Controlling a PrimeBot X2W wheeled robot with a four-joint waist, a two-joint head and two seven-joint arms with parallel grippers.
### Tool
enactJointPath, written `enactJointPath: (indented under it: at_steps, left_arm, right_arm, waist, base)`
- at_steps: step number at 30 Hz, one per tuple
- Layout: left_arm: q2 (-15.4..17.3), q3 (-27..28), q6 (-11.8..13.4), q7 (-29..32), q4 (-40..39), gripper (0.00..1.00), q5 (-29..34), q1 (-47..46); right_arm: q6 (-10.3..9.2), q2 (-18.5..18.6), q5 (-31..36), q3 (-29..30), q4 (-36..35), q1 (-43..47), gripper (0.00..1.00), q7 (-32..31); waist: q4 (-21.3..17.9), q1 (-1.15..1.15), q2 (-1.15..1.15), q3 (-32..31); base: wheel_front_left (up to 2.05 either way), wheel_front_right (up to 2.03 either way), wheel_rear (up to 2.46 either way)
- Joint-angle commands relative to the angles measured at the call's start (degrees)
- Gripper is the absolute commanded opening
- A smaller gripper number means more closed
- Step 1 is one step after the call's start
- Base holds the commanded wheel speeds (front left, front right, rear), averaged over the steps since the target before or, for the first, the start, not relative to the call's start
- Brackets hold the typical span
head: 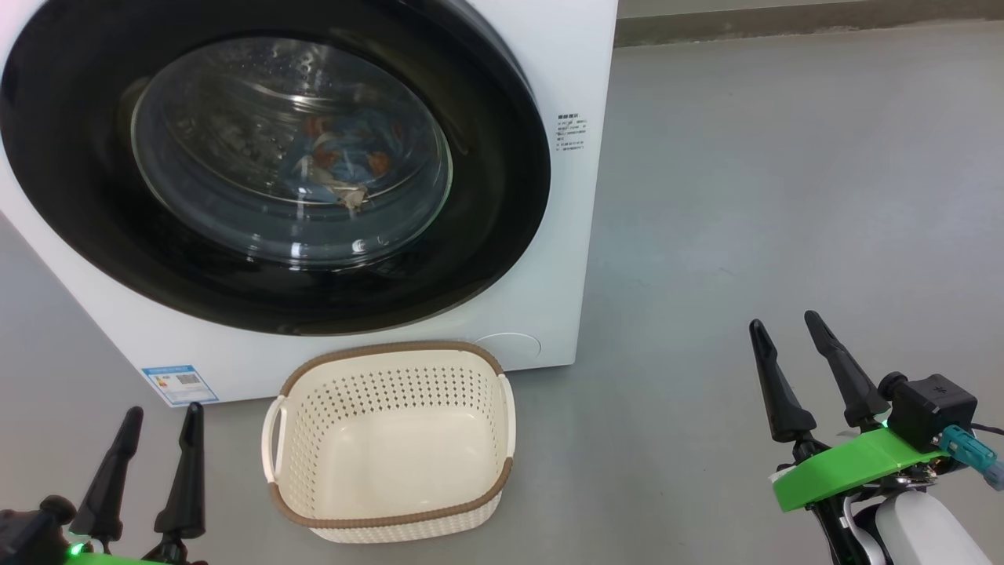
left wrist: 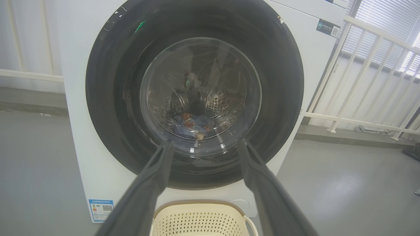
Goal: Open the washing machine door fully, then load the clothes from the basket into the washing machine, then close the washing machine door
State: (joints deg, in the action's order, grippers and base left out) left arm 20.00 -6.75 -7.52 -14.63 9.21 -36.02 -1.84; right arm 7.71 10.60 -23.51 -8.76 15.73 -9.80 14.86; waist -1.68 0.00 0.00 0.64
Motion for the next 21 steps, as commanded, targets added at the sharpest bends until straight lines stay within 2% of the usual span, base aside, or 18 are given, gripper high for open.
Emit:
enactJointPath:
  at_steps: [1, 21]
  left_arm:
    - [1.45, 2.09, 0.03, -0.37, -0.92, 1.0, 0.49, -1.83]
    - [1.15, 2.09, 0.03, -0.37, -0.8, 1.0, 0.52, -1.77]
  right_arm:
    - [-0.22, 0.33, 0.98, -0.74, -1.51, -0.4, 1.0, 0.14]
    - [-0.22, 0.35, 0.88, -1.23, -1.72, 0.13, 1.0, 0.14]
  waist:
    - [0.0, 0.0, 0.0, 0.0]
    - [0.35, 0.0, 0.0, -0.19]
  base:
    - [0.0, 0.0, 0.0]
    - [0.0, 0.0, 0.0]
